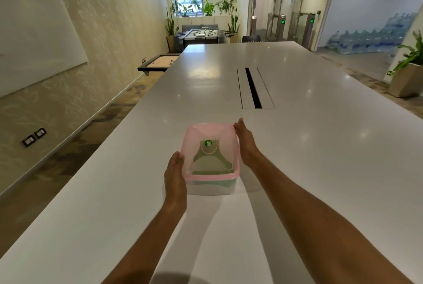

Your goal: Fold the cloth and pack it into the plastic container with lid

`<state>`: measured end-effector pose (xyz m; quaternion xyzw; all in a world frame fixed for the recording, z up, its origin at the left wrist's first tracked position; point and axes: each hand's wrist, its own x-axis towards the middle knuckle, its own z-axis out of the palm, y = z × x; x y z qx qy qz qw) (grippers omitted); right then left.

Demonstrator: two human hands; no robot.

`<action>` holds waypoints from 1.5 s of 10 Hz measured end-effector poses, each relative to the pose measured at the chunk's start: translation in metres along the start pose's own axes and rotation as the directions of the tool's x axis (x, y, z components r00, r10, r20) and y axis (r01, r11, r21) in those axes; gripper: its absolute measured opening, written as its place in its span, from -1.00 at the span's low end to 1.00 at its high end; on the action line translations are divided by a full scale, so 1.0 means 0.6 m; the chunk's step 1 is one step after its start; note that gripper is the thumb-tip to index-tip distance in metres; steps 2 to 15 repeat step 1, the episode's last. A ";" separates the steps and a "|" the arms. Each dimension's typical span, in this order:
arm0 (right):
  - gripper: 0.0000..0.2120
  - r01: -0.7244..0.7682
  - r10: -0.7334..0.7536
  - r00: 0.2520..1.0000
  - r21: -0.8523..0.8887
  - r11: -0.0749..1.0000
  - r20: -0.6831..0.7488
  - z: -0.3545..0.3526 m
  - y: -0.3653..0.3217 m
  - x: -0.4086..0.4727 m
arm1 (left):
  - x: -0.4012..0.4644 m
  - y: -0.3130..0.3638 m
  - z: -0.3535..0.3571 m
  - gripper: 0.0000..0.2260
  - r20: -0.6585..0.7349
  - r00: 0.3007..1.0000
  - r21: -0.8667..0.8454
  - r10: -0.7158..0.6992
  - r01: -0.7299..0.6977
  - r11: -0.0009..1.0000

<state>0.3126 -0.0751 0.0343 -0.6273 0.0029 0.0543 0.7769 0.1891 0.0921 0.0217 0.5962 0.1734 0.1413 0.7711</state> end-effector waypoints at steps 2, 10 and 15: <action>-0.42 0.026 -0.074 0.984 -0.283 0.959 -0.161 -0.026 -0.025 -0.030 | -0.010 0.017 -0.008 -0.64 -0.031 0.999 0.045 0.006 -0.005 0.999; -0.42 0.026 -0.074 0.984 -0.283 0.959 -0.161 -0.026 -0.025 -0.030 | -0.010 0.017 -0.008 -0.64 -0.031 0.999 0.045 0.006 -0.005 0.999; -0.42 0.026 -0.074 0.984 -0.283 0.959 -0.161 -0.026 -0.025 -0.030 | -0.010 0.017 -0.008 -0.64 -0.031 0.999 0.045 0.006 -0.005 0.999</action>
